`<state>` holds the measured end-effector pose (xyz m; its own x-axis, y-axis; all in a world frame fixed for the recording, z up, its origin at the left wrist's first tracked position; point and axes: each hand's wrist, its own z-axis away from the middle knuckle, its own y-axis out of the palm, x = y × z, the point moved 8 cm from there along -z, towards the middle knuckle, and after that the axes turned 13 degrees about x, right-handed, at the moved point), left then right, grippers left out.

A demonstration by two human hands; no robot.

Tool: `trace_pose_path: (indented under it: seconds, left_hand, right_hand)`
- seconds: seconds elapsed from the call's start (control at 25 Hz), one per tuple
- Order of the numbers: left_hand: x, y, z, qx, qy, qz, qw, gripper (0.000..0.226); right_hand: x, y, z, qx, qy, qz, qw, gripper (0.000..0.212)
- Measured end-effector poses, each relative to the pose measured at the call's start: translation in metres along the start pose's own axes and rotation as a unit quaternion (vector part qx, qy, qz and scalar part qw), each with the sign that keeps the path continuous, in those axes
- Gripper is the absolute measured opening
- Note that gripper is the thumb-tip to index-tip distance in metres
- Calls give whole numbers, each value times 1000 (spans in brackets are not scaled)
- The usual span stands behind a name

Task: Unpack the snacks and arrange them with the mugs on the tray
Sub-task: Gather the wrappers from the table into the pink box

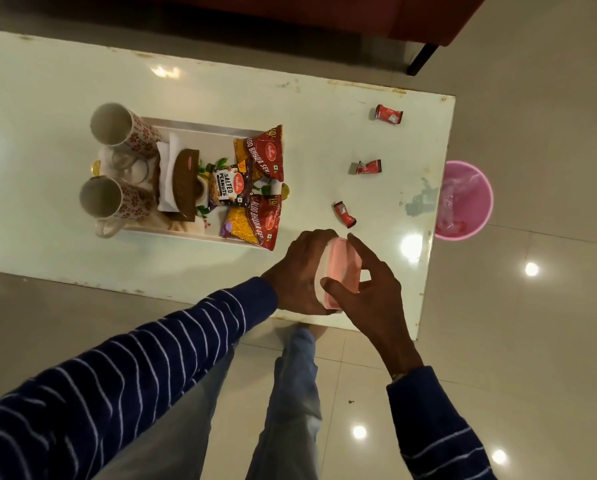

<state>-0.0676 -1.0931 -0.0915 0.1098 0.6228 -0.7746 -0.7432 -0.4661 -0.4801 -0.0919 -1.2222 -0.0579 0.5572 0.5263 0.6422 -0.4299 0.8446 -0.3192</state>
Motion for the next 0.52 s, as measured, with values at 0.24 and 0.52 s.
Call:
trace_pose_path:
  seconds: [0.24, 0.52]
  left_hand:
    - [19, -17, 5, -4, -15, 73, 997, 117]
    - [31, -27, 8, -45, -26, 134, 990, 114]
  right_hand:
    - [-4, -19, -1, 33, -34, -251, 967, 45]
    - [-84, -38, -25, -98, 39, -251, 962, 26]
